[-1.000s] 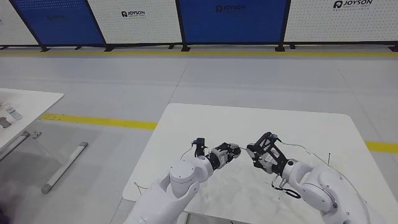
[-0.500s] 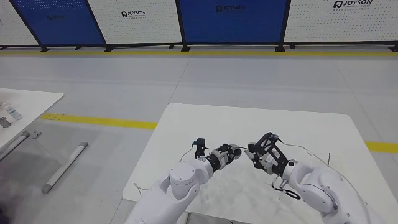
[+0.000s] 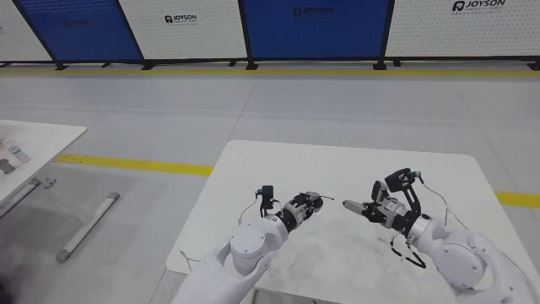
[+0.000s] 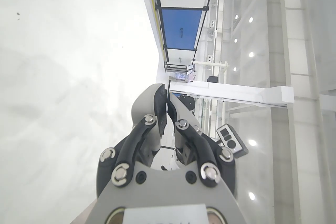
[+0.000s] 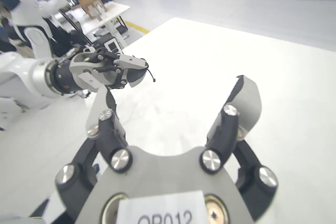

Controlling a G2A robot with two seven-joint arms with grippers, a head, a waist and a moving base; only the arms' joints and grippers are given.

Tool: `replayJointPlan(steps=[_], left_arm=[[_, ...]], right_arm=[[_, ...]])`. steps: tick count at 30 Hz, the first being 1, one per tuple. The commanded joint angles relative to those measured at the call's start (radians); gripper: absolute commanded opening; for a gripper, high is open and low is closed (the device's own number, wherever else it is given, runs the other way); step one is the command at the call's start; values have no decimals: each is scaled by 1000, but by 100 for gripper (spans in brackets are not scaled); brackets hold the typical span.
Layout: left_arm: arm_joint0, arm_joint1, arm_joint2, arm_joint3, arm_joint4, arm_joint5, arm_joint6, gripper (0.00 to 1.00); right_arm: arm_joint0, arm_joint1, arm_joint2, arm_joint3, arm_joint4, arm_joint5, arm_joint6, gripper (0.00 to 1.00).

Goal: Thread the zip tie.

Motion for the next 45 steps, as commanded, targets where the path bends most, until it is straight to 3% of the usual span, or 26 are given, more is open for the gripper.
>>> replayJointPlan(steps=[1,5,15,18,23,28,38,39,41,43,45], left_arm=[[6,1,6,-6,31,-14,-1,0],[13,6,18,-17,98,-22,-32,0],[15,5,18,-16,95,-22,-28,0],[12,1,10,-9,63,7,9,0],[-6,-5,1,-3,-2,63,23,0],[-18,-5,-12,6,-31,137,13,0],[-20,-5,-12,6,-33,135,11,0],[-20,-6,-11,12,-35,137,17,0],[-26,-7,5,57,-113,137,-51,0],[-70,-3,9,128,-177,137,-53,0],[-100,-1,38,166,-219,137,-46,0]], right_arm=[[2,2,16,9,143,0,70,100],[3,3,20,17,187,0,98,100],[3,3,20,17,187,0,98,100],[-2,-1,28,35,288,0,126,100],[58,-7,27,119,507,6,348,100],[136,-25,-27,191,579,105,468,100],[145,-28,-33,199,582,112,468,100],[145,-28,-33,199,582,112,468,100],[137,-29,-37,190,581,110,468,100],[141,-29,-40,195,579,111,510,100],[148,-31,-47,206,580,121,534,100]])
